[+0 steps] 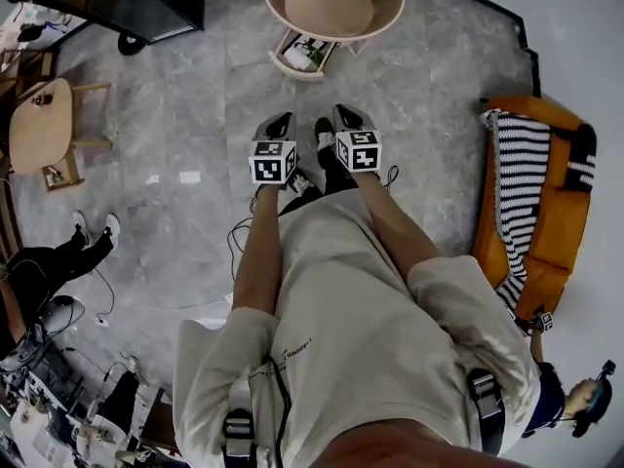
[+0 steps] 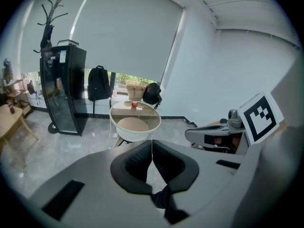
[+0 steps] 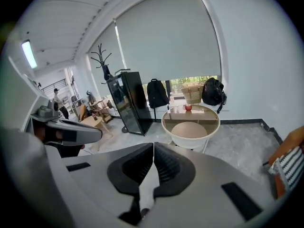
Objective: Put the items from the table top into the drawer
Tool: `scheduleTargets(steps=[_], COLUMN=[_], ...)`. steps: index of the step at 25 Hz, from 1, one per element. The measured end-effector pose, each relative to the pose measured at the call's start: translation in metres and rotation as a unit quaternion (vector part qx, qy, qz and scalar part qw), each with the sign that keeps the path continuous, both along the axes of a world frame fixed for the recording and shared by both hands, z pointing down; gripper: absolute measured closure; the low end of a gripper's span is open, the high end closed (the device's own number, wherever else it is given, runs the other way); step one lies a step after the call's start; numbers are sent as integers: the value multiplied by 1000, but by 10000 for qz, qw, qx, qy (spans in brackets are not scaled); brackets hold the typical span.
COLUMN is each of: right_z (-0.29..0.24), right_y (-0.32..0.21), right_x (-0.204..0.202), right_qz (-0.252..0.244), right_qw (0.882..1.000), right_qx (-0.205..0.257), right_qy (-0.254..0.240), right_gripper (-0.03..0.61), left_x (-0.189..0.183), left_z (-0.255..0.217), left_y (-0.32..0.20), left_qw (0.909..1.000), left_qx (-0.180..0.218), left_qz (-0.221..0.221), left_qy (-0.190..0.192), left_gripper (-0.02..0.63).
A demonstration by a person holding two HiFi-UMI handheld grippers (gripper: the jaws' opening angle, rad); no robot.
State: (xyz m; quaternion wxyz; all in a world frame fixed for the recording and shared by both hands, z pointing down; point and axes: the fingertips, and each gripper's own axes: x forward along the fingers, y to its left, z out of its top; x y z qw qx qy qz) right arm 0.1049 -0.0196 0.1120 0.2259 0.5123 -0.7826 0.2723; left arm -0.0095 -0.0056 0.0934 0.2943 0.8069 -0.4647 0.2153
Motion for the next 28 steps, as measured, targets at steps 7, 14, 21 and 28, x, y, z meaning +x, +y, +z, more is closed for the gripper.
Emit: scheduleTargets(steps=[7, 14, 21, 28], right_z=[-1, -7, -17, -16], right_y=[15, 23, 26, 37], right_x=[5, 13, 12, 5], right_qz=[-60, -19, 36, 80], right_qw=[10000, 10000, 9999, 9999], right_qx=[-20, 52, 53, 55], right_qy=[52, -36, -82, -105], right_gripper=[545, 545, 545, 545], left_x=[-3, 2, 3, -1], left_z=[-7, -4, -8, -10], left_y=[2, 16, 19, 30], left_qw=[9998, 9997, 9998, 9999], left_qx=[108, 67, 15, 43], left_qz=[-139, -231, -195, -92], left_qy=[-24, 48, 73, 83], left_gripper=[592, 592, 592, 592])
